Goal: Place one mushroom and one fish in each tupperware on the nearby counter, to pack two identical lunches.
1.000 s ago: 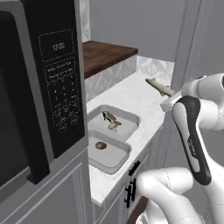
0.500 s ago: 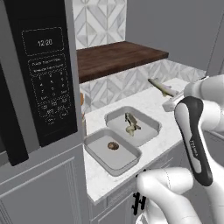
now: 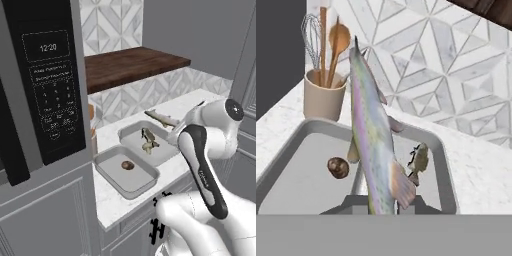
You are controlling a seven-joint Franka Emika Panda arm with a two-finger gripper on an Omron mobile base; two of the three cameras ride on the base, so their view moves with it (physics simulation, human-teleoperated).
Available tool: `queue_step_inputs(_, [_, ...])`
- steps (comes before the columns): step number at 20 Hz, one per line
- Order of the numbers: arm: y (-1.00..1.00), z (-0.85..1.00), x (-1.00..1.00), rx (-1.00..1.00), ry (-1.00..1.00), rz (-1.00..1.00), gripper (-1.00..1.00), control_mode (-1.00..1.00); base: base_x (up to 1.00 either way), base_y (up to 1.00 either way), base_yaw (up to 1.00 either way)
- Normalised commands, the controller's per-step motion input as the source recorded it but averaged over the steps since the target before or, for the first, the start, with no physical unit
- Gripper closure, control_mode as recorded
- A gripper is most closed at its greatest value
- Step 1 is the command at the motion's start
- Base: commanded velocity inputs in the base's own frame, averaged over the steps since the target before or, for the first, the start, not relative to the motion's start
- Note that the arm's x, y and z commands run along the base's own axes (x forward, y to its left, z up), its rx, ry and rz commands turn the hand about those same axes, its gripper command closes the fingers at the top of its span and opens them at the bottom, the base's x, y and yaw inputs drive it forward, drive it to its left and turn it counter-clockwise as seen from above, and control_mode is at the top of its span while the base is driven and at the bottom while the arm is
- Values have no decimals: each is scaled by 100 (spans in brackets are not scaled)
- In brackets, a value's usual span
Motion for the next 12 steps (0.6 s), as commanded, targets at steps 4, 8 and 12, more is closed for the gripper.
queue_step_inputs(4, [72,-81,17,-9,5,5,100,-100,0,0,0])
queue_step_inputs(8, [54,-92,9,-1,5,7,100,-100,0,0,0])
queue_step_inputs(12, [33,-81,12,4,14,0,100,-100,0,0,0])
